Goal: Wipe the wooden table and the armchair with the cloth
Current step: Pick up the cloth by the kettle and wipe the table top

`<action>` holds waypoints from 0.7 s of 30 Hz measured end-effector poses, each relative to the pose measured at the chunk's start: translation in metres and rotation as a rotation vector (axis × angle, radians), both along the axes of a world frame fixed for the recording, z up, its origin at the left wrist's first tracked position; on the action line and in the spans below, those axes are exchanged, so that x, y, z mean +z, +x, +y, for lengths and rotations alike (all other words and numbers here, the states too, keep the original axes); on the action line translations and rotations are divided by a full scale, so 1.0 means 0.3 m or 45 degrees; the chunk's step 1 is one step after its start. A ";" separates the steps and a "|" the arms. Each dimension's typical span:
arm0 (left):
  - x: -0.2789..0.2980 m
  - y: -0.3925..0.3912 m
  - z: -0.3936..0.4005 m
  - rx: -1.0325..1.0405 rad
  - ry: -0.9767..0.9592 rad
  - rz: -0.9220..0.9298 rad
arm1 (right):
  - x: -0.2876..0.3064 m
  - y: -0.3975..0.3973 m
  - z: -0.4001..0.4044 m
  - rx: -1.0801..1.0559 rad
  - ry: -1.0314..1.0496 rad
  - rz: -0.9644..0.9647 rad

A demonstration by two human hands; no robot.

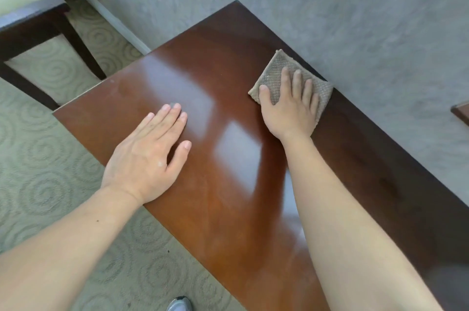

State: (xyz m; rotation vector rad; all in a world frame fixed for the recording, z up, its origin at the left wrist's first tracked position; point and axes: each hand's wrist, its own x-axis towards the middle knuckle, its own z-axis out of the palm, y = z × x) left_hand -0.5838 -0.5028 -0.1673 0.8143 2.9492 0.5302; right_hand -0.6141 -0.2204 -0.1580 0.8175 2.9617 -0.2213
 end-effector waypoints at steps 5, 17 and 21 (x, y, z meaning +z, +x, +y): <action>0.007 0.000 0.006 -0.002 -0.014 -0.024 | 0.003 0.243 -0.124 -0.019 0.024 -0.010; -0.012 0.045 -0.014 -0.150 0.071 0.182 | 0.021 0.932 -0.465 0.245 -0.101 -0.008; 0.004 0.116 0.041 -0.244 0.077 0.215 | 0.015 0.983 -0.378 0.139 -0.139 -0.021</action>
